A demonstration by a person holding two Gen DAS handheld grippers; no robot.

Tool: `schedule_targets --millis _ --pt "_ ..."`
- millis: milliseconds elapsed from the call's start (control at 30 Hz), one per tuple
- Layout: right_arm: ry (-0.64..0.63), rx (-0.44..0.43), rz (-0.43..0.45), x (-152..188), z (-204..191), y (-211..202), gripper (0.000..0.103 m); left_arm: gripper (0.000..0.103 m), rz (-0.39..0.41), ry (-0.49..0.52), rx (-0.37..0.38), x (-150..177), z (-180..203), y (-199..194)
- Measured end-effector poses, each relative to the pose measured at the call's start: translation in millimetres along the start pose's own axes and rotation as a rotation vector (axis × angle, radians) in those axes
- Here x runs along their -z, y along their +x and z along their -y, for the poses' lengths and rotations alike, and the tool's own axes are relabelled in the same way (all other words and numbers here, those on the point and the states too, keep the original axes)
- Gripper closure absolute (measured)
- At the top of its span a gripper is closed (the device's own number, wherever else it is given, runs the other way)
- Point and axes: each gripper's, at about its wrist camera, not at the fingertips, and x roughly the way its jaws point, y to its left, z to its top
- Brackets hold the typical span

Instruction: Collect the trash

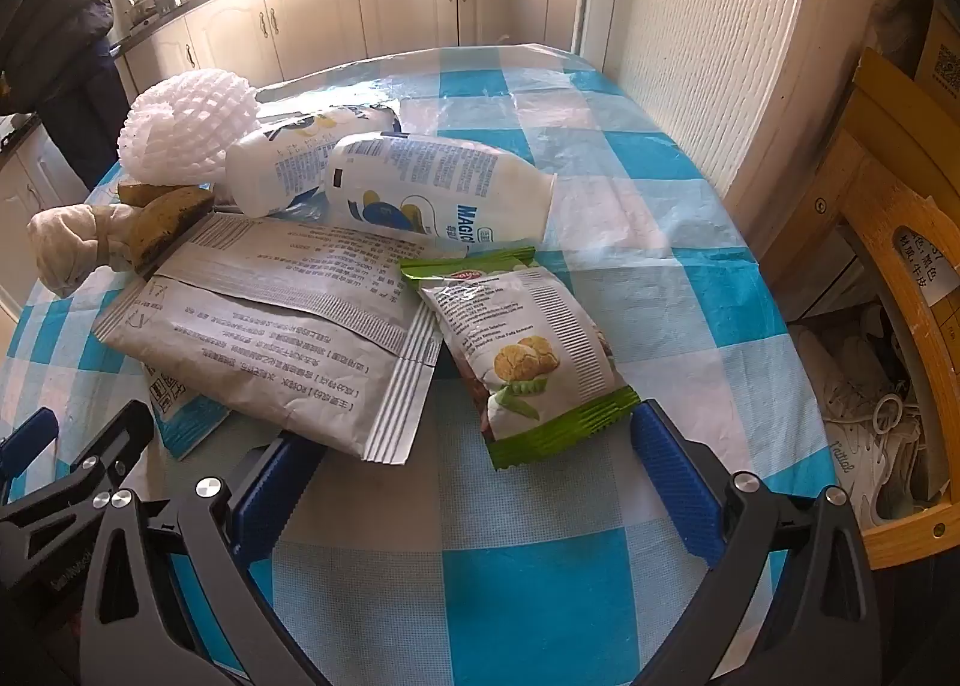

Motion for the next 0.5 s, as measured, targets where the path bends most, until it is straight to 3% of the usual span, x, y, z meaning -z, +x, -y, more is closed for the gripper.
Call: schedule_targets --millis 300,500 --pt "0.004 0.006 -0.011 8.5 0.5 -4.8 0.004 0.003 -0.025 0.036 0.022 -0.1 -3.0 -1.2" --pt "-0.004 0.001 -0.007 25.0 -0.6 -25.4 0.004 0.003 0.001 0.032 0.065 19.5 -12.8 -14.8"
